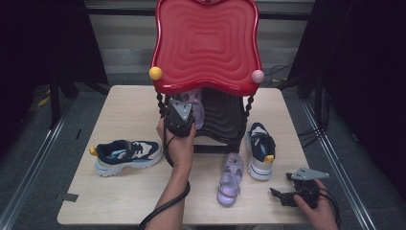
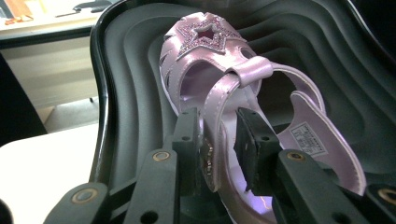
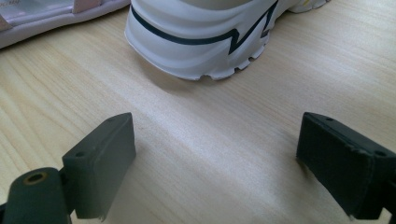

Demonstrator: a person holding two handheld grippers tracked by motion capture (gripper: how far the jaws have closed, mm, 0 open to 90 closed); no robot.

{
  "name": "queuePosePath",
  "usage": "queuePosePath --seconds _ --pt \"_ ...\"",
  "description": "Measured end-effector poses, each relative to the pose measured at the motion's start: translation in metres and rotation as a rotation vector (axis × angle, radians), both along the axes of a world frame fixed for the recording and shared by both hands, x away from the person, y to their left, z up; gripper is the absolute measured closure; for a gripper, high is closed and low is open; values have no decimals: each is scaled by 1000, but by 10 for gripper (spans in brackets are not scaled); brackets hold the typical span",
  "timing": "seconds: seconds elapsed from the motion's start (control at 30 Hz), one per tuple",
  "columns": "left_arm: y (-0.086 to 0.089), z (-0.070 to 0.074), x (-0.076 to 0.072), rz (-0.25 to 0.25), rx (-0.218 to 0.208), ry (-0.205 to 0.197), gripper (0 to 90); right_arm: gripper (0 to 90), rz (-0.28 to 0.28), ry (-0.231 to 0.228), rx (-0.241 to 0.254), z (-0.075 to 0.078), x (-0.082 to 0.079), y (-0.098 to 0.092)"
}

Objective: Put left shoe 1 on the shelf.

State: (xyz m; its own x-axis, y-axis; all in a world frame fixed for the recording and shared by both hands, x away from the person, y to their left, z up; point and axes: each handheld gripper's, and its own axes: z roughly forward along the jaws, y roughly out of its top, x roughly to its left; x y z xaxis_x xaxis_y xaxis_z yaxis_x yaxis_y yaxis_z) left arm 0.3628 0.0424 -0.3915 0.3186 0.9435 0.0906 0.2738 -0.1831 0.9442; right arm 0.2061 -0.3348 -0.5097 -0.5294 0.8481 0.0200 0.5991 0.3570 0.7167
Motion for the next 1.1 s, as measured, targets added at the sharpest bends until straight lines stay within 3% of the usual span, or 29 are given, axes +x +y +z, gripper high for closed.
queuePosePath --seconds 0.2,0.63,1.1 --pt "8 6 -6 -19 2 21 656 110 -1 2 0 0 0 0" --pt "24 22 -27 -116 11 66 573 110 2 0 -1 0 0 0" --pt "38 15 -46 -192 0 137 513 110 1 0 0 0 0 0"
